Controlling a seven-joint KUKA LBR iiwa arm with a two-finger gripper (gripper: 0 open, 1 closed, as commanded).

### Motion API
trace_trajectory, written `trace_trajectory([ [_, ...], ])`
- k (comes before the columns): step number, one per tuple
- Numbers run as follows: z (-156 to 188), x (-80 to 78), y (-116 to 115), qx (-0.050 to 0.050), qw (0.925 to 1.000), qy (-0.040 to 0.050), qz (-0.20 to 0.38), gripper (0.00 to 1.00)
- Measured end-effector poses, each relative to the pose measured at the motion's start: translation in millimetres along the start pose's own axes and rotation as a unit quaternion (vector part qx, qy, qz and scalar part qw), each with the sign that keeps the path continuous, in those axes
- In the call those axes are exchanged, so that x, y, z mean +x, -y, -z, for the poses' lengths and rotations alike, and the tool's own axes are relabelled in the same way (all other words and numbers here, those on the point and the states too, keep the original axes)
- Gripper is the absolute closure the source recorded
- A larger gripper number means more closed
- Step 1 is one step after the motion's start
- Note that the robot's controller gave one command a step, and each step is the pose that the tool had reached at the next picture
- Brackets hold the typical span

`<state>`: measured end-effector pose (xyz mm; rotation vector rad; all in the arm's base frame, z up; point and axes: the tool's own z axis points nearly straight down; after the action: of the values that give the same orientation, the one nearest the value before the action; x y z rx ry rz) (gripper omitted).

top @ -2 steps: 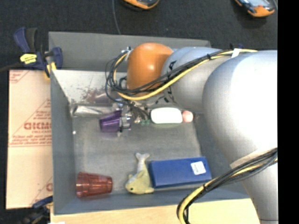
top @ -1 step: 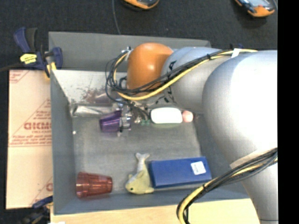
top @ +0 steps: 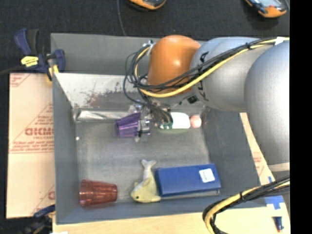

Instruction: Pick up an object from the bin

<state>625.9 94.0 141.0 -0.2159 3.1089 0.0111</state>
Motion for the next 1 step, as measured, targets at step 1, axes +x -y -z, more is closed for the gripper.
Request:
trace_trajectory([
  [1, 61.0, -2.9, -5.0, 0.000, 1.0000, 0.0027, 0.006, 1.00],
])
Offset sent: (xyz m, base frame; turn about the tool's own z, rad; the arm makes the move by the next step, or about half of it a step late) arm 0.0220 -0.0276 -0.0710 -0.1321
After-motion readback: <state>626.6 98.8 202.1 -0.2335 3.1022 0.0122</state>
